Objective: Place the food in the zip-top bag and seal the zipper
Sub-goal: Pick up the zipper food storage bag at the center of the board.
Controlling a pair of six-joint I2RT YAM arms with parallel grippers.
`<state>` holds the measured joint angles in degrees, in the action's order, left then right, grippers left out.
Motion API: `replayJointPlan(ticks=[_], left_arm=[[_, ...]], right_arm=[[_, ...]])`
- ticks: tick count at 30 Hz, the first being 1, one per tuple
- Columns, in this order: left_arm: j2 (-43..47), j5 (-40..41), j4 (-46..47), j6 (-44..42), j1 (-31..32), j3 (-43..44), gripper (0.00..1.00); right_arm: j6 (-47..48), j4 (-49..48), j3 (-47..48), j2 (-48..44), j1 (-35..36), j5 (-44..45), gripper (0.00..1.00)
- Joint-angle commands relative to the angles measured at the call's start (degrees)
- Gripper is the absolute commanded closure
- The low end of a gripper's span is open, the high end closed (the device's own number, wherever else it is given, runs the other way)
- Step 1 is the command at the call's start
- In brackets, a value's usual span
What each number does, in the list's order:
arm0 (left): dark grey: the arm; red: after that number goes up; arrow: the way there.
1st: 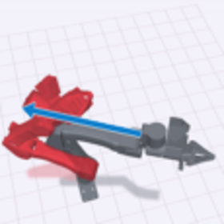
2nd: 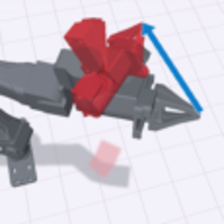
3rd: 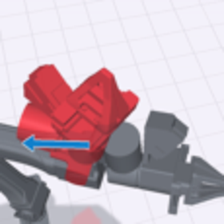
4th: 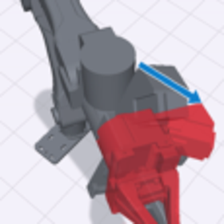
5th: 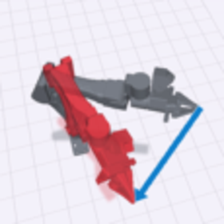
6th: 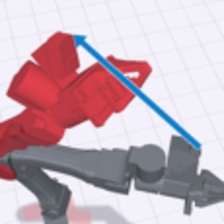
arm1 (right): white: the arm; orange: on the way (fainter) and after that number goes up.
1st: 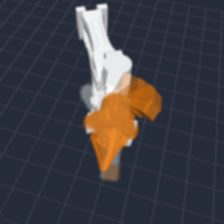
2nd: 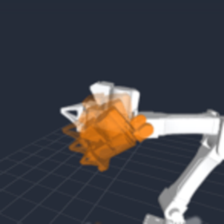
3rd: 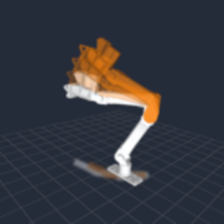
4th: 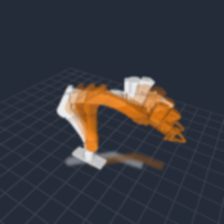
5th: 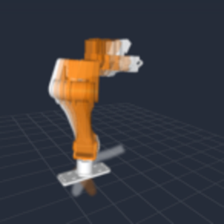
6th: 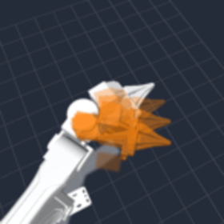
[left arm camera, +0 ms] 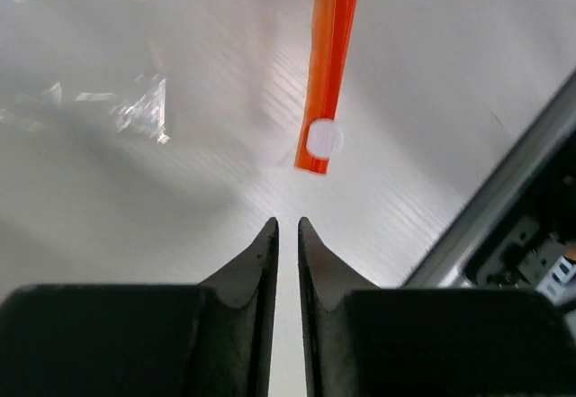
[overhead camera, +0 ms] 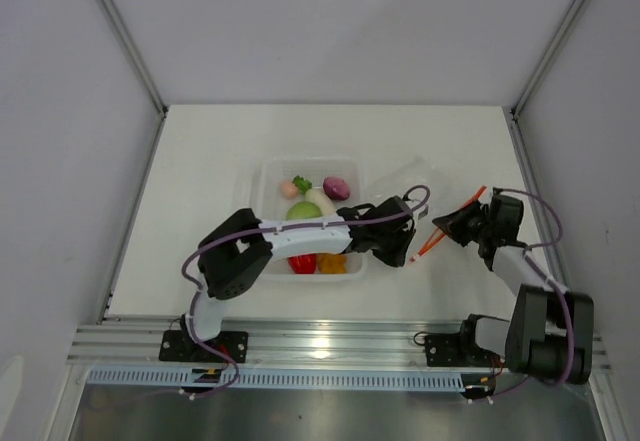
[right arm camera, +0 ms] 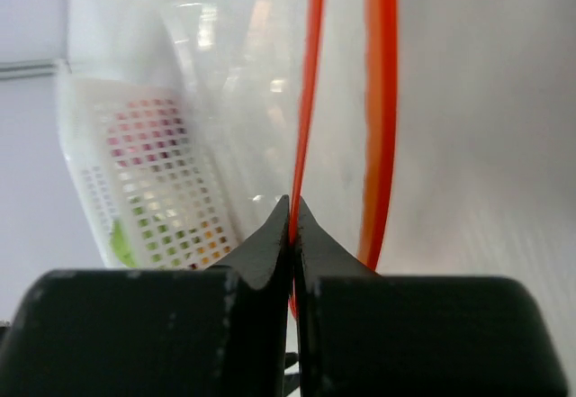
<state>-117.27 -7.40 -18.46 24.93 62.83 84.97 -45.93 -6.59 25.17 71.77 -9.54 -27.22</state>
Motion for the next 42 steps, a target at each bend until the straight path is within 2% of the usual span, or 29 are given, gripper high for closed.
replayJointPlan(ticks=[1, 4, 6, 7, 9, 12, 13, 17, 22, 28, 32, 42], left_arm=[[11.3, 2.9, 4.9, -3.7, 2.1, -3.0, 0.81], [20.0, 5.5, 10.4, -3.4, 3.3, -9.2, 0.46], [25.4, 5.8, 13.1, -3.0, 3.8, -12.4, 0.33], [26.9, 6.1, 13.7, -3.0, 4.2, -13.1, 0.18], [30.3, 6.5, 14.2, -3.0, 4.9, -14.4, 0.01], [35.0, 11.9, 13.5, -3.4, 6.8, -15.7, 0.01], [36.3, 15.8, 13.6, -4.4, 8.3, -17.6, 0.0], [42.4, 23.1, 14.7, -6.4, 12.1, -22.6, 0.01], [45.5, 22.9, 15.8, -6.4, 14.0, -27.4, 0.01], [42.2, 25.0, 14.0, -8.0, 18.3, -22.8, 0.01], [37.6, 26.4, 9.0, -6.9, 18.6, -15.0, 0.01], [33.5, 29.9, 5.5, -6.6, 20.1, -10.2, 0.0]], right_arm=[[5.1, 15.3, 5.4, -12.0, 0.5, 3.7, 1.0], [8.0, 25.7, 9.5, -19.9, 0.4, 4.8, 1.0], [8.8, 31.1, 11.6, -23.1, 0.5, 4.2, 1.0], [9.2, 32.3, 11.8, -23.8, 0.5, 3.0, 1.0], [9.5, 35.2, 12.0, -25.6, 0.9, 1.9, 1.0], [10.7, 40.7, 13.3, -27.3, 1.5, 2.3, 1.0], [11.0, 42.3, 14.8, -28.7, 1.7, 2.8, 1.0], [9.9, 48.3, 18.7, -31.4, 3.6, 5.7, 1.0], [4.5, 55.6, 23.2, -32.8, 8.8, 9.9, 1.0], [-2.4, 59.4, 27.0, -35.4, 19.8, 18.3, 1.0], [-4.9, 59.4, 26.7, -36.6, 24.2, 21.3, 1.0], [-6.5, 58.9, 26.6, -36.9, 28.5, 23.4, 1.0]])
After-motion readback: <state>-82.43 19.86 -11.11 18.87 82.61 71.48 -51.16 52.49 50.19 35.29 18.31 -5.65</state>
